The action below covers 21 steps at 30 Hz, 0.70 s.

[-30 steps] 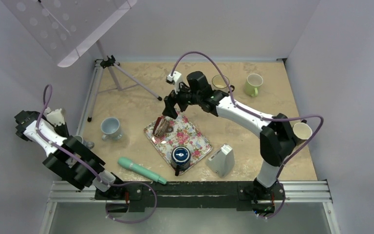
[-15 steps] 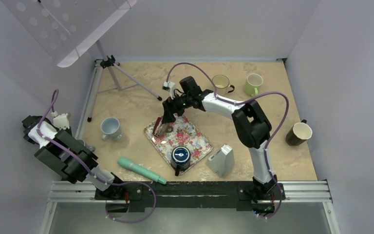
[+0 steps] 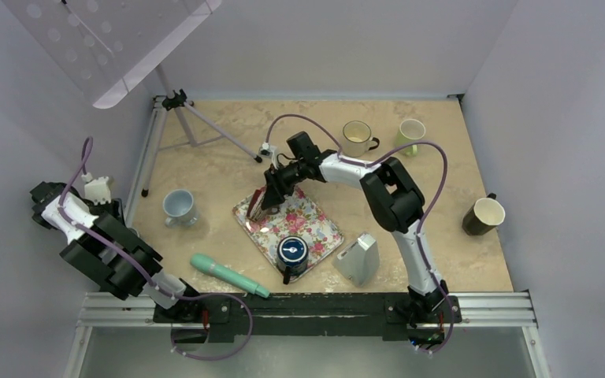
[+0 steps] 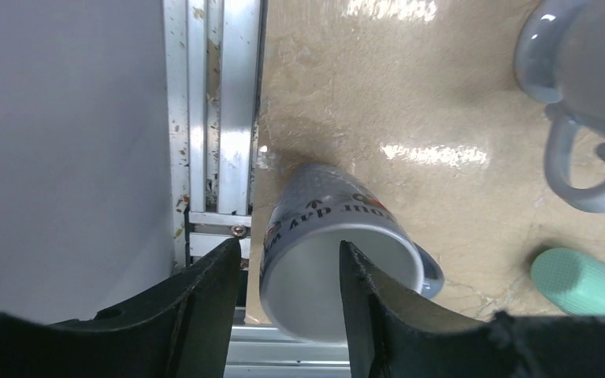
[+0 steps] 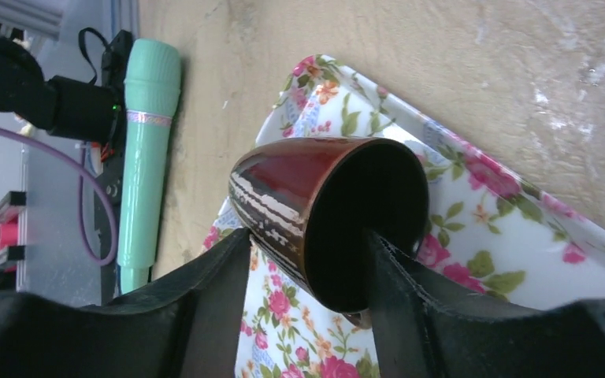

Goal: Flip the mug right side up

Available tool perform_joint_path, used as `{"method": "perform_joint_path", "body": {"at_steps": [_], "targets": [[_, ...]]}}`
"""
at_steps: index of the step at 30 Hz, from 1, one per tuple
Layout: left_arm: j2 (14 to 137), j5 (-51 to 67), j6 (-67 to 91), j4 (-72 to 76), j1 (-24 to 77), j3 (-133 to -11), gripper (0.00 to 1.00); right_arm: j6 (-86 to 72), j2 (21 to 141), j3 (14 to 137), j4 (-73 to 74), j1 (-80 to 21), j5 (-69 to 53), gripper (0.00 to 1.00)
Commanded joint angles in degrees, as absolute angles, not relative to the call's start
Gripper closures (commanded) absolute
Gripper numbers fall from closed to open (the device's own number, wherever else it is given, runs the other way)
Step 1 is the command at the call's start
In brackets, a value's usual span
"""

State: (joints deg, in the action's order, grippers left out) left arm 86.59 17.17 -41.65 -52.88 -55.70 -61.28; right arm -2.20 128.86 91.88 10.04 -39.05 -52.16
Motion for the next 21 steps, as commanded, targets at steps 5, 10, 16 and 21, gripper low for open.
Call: {"method": "perform_joint_path", "body": {"at_steps": [5, 10, 16, 21], "targets": [[81.7, 22.9, -41.5, -60.4, -54.4, -69.0, 0.46, -1.4, 127.4, 94.2, 8.2, -39.2, -60.1, 0.96], [80.0, 24.2, -40.8, -62.6, -52.7, -70.2, 0.46, 5.1, 122.1, 96.9, 17.0, -39.2, -52.3, 1.00], [80.2, 24.5, -41.0, -65.3, -51.1, -71.6, 0.46, 10.5, 110.4, 101.9, 27.5, -39.2, -19.5, 1.00], [80.2, 24.2, -41.1, -66.0, -49.0, -71.8, 0.46, 15.6, 116.7, 115.0, 43.1, -38.7, 1.5, 1.00]]}}
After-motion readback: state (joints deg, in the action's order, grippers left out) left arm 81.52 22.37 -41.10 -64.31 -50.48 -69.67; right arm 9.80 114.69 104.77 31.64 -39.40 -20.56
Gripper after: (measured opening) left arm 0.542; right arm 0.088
